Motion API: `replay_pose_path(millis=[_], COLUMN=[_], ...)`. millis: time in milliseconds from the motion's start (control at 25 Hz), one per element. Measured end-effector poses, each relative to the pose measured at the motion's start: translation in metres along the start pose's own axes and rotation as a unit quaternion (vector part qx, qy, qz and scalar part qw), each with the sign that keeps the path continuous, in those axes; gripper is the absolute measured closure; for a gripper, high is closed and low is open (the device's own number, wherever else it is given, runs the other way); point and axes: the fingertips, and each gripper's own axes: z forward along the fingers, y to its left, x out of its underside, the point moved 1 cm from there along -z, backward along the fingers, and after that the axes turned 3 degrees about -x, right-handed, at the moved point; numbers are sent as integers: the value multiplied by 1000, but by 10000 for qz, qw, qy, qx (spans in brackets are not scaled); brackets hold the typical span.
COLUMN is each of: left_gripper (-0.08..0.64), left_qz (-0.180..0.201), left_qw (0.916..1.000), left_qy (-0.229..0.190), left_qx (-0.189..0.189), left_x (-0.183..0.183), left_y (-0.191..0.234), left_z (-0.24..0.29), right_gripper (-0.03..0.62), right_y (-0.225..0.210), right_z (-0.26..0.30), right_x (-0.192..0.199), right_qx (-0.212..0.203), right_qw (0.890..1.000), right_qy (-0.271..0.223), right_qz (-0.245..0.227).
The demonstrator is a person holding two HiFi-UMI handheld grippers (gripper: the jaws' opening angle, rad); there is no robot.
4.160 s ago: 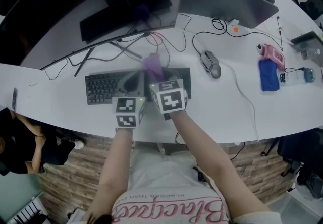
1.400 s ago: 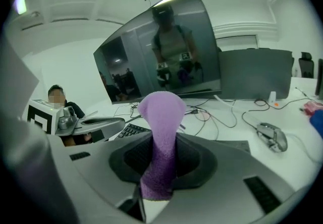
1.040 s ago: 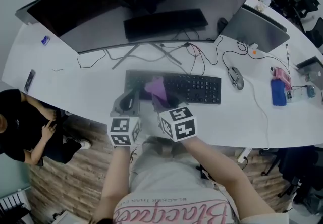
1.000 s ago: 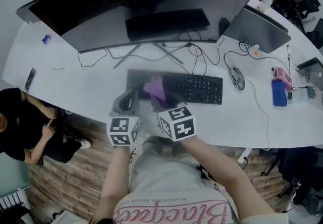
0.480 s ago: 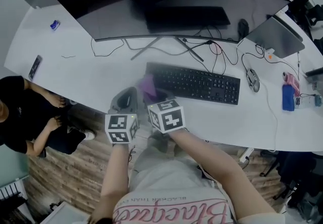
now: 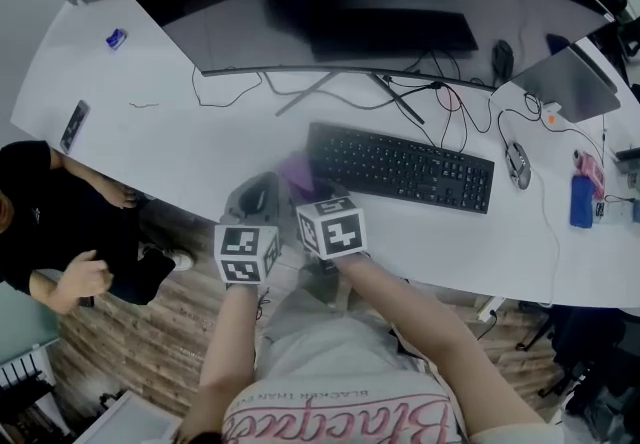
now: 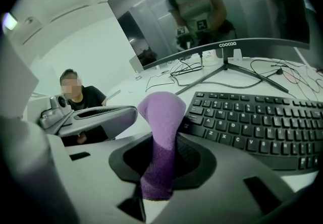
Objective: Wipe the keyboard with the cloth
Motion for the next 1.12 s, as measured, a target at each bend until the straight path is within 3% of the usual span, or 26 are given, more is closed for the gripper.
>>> replay_pose_path(millis=[240,1120], left_gripper=[552,552], left_qz=[40,161], left_qw=[9999,9992], left_qy=[43,171], left_qx=[145,325], left_x=[-1,1], left_y=[-7,-45], left_z=[10,20], right_gripper=[503,503], right_y=[-17,-49], right_z=[2,-22], right_x=[-3,-3], right_qx=[78,225], right_qw=[9998,9993], right_qy=[-16,-132], right_qz=[202,277])
